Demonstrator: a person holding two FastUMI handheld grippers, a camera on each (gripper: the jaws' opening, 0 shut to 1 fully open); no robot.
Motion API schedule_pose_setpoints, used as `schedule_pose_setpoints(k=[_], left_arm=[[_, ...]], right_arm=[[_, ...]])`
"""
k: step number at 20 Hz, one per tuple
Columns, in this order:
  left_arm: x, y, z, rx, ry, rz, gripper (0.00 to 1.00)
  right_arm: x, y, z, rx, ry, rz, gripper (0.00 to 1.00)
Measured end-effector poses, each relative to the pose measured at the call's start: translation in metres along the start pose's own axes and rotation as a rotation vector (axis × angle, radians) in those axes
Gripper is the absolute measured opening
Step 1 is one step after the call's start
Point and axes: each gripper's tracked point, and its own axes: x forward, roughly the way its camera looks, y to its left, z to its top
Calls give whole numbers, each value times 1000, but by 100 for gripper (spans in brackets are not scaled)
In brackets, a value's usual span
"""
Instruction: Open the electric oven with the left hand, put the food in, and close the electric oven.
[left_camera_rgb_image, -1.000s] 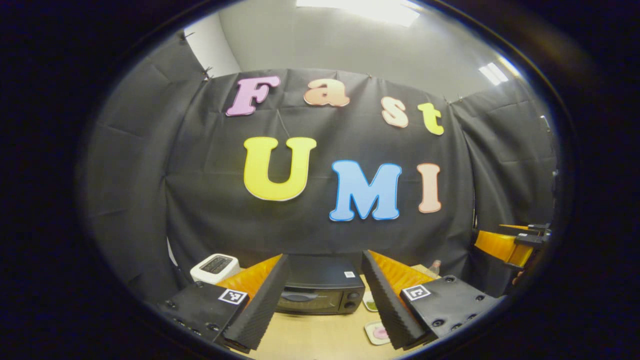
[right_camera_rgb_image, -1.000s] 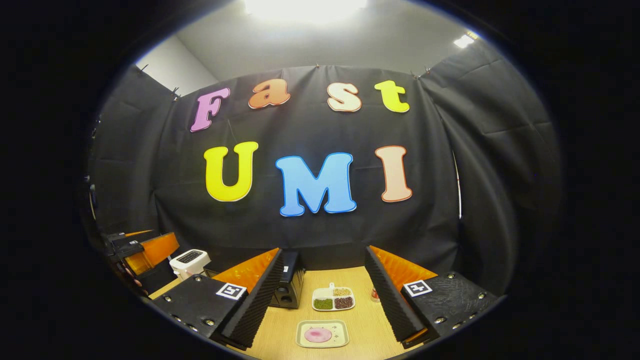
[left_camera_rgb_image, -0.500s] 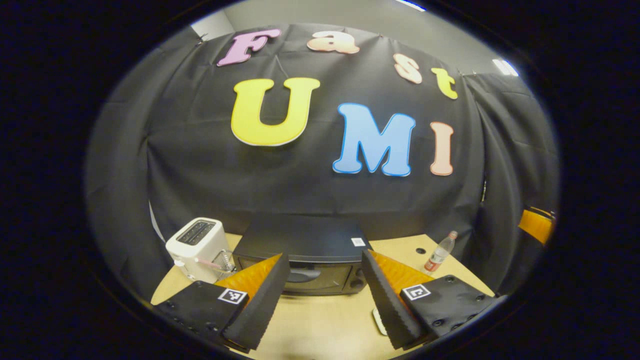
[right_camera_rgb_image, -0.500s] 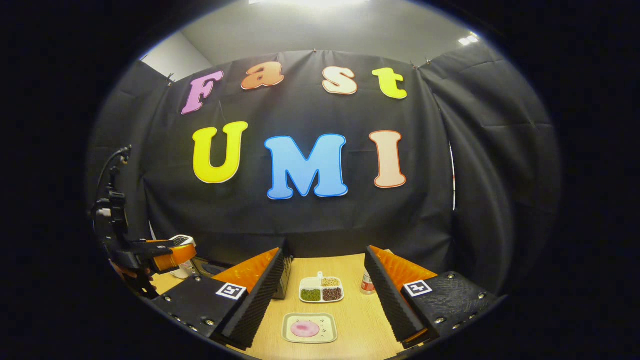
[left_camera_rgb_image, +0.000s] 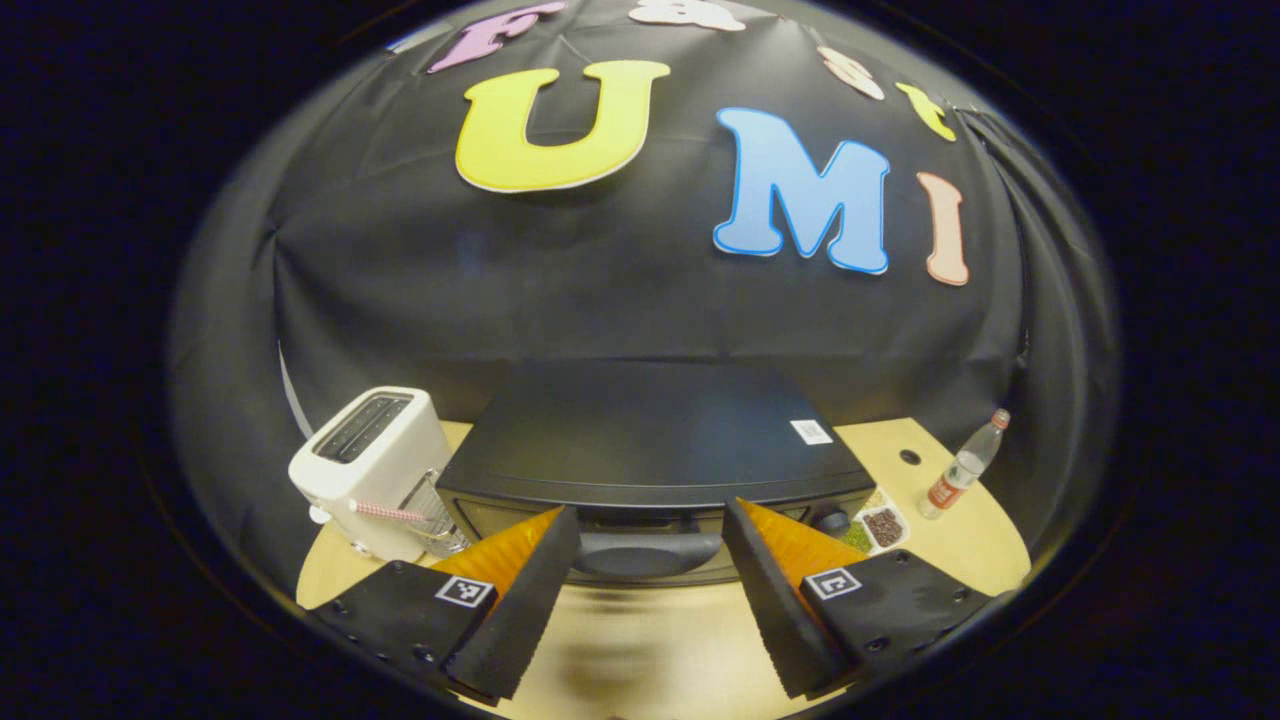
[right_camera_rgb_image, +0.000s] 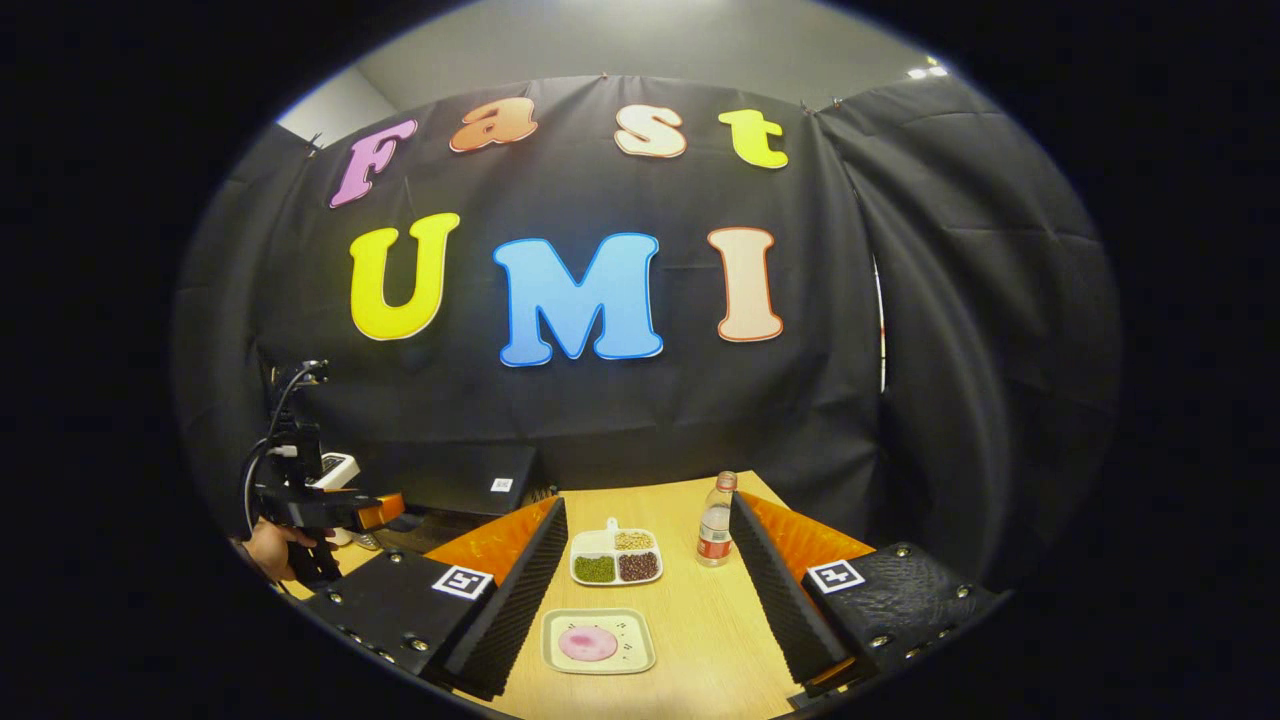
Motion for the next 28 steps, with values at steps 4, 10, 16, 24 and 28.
schedule_pose_setpoints(k=[4, 10, 16, 24, 28], left_arm=[[22, 2, -12, 17, 33, -1, 100], [29, 2, -15, 85, 23, 14, 100], [14, 2, -26, 76, 23, 12, 98], [-21, 0, -67, 89, 64, 21, 100], [-35, -1, -96, 112, 102, 22, 98]], right_arm=[[1, -4, -1, -5, 7, -23, 99], [9, 2, 0, -8, 11, -17, 99], [10, 15, 6, -9, -7, 19, 99], [4, 21, 6, -1, -7, 53, 98], [-3, 20, 3, -10, -1, 61, 99]])
